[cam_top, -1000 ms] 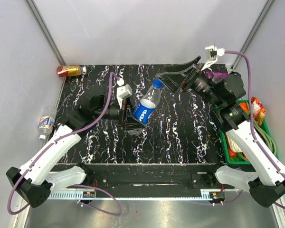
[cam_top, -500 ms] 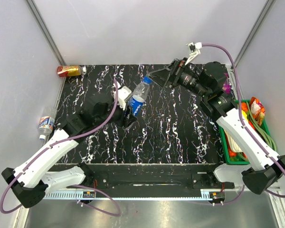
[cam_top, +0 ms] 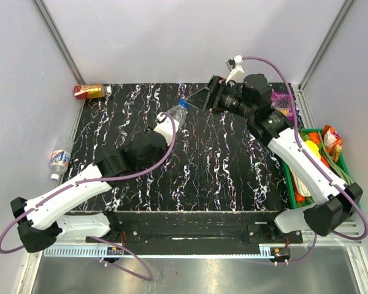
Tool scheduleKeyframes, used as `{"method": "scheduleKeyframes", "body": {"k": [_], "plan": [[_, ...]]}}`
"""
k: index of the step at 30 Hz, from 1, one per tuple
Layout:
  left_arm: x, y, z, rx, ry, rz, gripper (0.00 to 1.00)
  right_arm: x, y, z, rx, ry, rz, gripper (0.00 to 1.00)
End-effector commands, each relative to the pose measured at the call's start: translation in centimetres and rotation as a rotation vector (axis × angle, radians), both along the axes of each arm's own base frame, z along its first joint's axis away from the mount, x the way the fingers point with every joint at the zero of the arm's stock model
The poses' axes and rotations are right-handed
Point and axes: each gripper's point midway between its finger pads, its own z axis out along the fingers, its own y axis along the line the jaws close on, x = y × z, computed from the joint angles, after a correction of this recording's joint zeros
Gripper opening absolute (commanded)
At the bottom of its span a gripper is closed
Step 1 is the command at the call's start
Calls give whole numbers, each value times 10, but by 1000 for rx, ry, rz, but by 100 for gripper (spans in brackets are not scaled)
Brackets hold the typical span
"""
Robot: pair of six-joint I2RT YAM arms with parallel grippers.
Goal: Unscrew the bottle caps
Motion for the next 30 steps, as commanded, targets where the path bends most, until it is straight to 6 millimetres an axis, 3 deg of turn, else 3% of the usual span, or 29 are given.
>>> {"method": "scheduleKeyframes", "body": {"k": [1,16,20,26,30], "plan": [[11,11,36,-32,-113,106,14,3,-4,10,17,12,-35,71],[10,-6,35,26,-137,91,14,9,13,0,74,72,26,57],[9,-8,32,54,-139,93,14,10,12,-1,86,79,15,48],[10,-8,27,85,-137,108,14,8,8,5,98,61,-1,47],[9,-10,26,82,-134,107,14,7,9,6,103,67,11,32]]}}
